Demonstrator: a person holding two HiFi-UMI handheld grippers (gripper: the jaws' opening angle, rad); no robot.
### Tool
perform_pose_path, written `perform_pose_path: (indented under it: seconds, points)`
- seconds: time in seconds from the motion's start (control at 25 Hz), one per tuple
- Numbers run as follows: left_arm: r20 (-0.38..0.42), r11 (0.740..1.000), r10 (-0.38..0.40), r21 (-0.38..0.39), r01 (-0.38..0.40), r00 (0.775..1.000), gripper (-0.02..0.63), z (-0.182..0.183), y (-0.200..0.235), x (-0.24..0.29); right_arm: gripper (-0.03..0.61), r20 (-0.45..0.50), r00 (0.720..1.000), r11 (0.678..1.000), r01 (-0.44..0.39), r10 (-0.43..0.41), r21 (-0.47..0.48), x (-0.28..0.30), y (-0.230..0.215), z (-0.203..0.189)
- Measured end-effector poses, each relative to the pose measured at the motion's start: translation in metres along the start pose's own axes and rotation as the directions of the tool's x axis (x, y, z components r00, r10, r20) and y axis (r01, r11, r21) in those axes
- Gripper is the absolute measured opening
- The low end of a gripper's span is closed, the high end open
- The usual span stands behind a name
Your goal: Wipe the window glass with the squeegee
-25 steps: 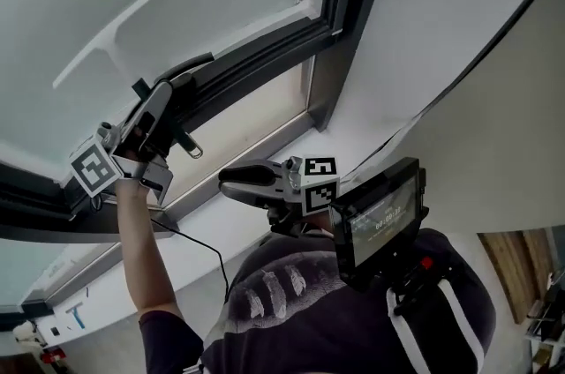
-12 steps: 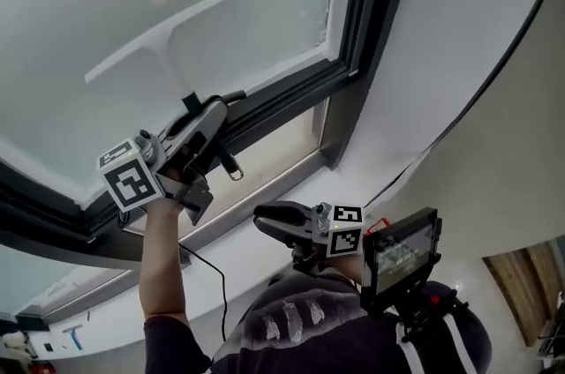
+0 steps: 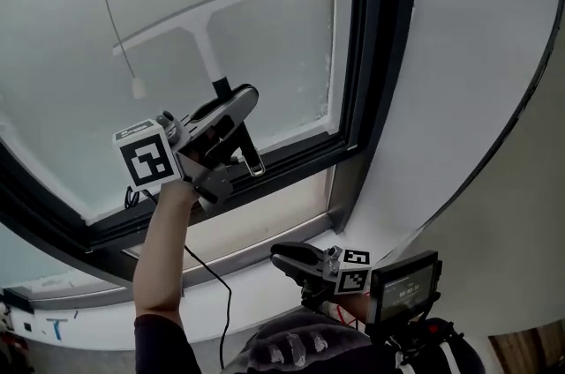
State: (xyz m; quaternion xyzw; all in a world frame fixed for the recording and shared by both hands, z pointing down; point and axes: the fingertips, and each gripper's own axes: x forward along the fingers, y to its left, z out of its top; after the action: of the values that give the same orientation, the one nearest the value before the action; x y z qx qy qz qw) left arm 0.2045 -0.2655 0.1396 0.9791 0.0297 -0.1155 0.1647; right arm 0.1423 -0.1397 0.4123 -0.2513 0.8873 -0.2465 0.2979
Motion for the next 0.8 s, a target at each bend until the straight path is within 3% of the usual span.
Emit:
perform_pose_path:
  seconds: [0.16, 0.32, 0.52, 0.8]
  points:
    - [0.011, 0.999, -0.017, 0.05, 0.017, 1.0, 0.061, 0.056, -0.013, 0.082, 0.098, 0.005, 1.0, 1.0, -0.017, 0.017, 0.01, -0.032, 0.001, 0.055]
    - [0.007, 0.996, 0.007, 0.091, -0.007, 1.0, 0.061, 0.105, -0.013, 0.121, 0.097, 0.011, 1.0, 0.999, -0.025, 0.025, 0.021, -0.039, 0.005, 0.074]
    - [-0.026, 0.992, 0.037, 0.121, -0.033, 0.999, 0.061, 0.11, -0.012, 0.132, 0.097, 0.041, 0.998, 0.997, -0.051, 0.049, 0.056, -0.04, 0.017, 0.053]
    - [-0.082, 0.995, 0.027, 0.098, -0.019, 0.996, 0.061, 0.113, -0.001, 0.15, 0.098, -0.001, 0.999, 0.998, -0.05, 0.05, 0.047, -0.039, 0.014, 0.037]
